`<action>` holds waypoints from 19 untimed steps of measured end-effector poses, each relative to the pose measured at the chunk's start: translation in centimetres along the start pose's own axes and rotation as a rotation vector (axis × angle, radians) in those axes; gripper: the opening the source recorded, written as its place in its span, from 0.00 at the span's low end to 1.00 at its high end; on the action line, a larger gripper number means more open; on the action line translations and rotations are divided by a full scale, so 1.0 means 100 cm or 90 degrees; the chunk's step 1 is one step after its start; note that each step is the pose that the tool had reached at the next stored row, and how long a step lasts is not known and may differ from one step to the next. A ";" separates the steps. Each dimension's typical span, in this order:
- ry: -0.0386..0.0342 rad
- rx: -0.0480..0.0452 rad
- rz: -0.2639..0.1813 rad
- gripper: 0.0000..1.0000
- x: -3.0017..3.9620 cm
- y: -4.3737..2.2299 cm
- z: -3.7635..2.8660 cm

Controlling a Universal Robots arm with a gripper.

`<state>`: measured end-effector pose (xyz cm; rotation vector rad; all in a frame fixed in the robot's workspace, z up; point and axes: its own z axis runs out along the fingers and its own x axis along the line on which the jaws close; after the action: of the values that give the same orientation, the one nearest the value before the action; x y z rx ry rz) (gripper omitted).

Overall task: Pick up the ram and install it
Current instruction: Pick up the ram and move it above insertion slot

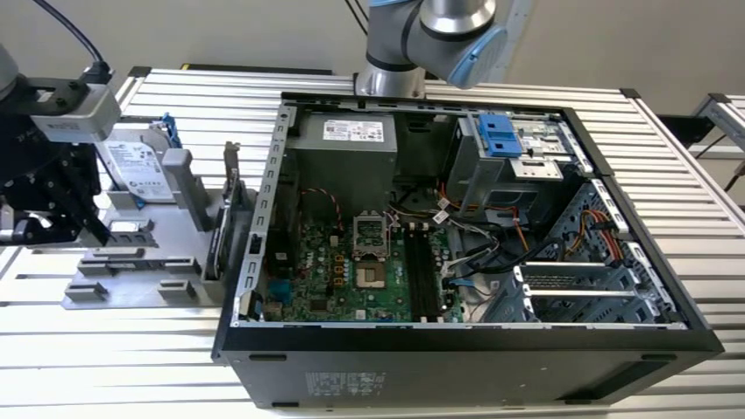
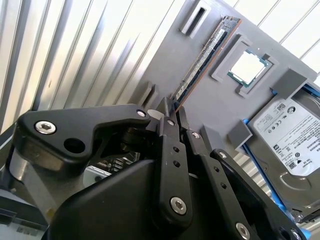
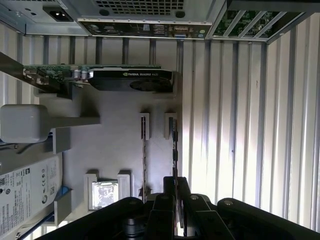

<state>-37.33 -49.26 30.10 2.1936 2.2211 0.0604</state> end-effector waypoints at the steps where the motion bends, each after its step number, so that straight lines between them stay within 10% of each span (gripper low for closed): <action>1: 0.0000 0.0000 0.000 0.00 0.0000 0.0000 -0.0002; 19: -0.0001 0.0001 0.000 0.00 0.0001 0.0002 -0.0051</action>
<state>-37.33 -49.26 30.61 2.1936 2.2212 0.0602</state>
